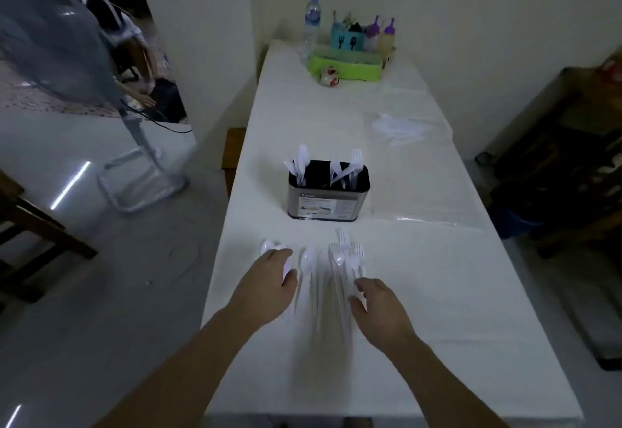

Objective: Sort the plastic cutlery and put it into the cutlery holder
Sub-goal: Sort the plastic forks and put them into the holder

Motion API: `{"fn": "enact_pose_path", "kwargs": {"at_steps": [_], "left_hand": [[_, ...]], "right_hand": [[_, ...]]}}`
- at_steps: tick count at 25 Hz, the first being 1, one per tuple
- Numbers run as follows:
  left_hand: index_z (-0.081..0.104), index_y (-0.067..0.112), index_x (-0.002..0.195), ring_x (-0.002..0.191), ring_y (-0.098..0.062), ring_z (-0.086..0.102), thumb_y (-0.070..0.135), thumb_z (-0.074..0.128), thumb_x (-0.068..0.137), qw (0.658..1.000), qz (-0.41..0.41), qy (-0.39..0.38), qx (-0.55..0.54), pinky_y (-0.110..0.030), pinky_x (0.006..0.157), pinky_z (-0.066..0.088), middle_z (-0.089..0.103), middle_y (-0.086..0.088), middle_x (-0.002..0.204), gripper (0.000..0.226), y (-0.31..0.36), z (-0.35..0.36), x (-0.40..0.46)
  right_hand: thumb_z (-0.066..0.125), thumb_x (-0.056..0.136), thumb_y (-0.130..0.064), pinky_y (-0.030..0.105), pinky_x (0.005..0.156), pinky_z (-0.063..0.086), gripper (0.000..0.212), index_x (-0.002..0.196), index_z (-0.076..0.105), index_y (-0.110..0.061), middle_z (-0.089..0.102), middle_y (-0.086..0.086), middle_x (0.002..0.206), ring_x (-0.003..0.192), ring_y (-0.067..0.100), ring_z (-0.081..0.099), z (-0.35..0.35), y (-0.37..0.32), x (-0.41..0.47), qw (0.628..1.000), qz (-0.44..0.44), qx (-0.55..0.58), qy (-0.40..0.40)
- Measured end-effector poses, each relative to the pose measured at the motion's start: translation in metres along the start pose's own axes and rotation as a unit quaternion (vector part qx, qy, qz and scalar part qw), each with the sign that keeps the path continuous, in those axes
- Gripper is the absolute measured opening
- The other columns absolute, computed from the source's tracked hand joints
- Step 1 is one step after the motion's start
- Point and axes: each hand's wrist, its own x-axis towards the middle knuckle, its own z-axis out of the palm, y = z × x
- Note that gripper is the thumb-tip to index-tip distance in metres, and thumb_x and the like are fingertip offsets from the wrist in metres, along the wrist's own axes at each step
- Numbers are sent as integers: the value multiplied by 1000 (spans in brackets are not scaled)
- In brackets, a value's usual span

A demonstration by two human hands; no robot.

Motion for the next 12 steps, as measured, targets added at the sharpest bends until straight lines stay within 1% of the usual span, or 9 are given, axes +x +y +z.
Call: {"fn": "enact_pose_path", "kwargs": {"at_steps": [4, 7, 9, 12], "left_hand": [[47, 17, 142, 118, -21, 58, 28, 51, 99, 1000, -22, -7, -11, -30, 101, 45, 58, -5, 135, 45, -22, 20, 1], [49, 17, 141, 123, -19, 56, 27, 52, 99, 999, -25, -4, -22, -29, 105, 42, 58, -3, 137, 44, -28, 33, 3], [51, 17, 139, 121, -16, 57, 26, 53, 98, 999, -23, 2, -34, -24, 102, 41, 59, -2, 134, 41, -28, 38, 5], [55, 16, 134, 113, -12, 59, 22, 54, 97, 998, -26, 7, -59, -19, 96, 41, 62, 1, 126, 37, -25, 46, 9]], "right_hand": [[57, 93, -31, 31, 78, 48, 27, 112, 63, -13, 63, 6, 102, 97, 24, 61, 23, -5, 11, 998, 62, -8, 31], [58, 93, -34, 32, 73, 48, 22, 98, 62, -13, 62, 5, 94, 89, 25, 62, 32, -8, 22, 994, 99, -24, 51], [55, 94, -32, 33, 73, 50, 21, 94, 62, -12, 63, 5, 92, 89, 25, 63, 35, -11, 26, 991, 120, -36, 43], [50, 96, -29, 32, 73, 49, 21, 93, 62, -12, 63, 5, 92, 88, 24, 64, 40, -12, 30, 989, 135, -48, 44]]}}
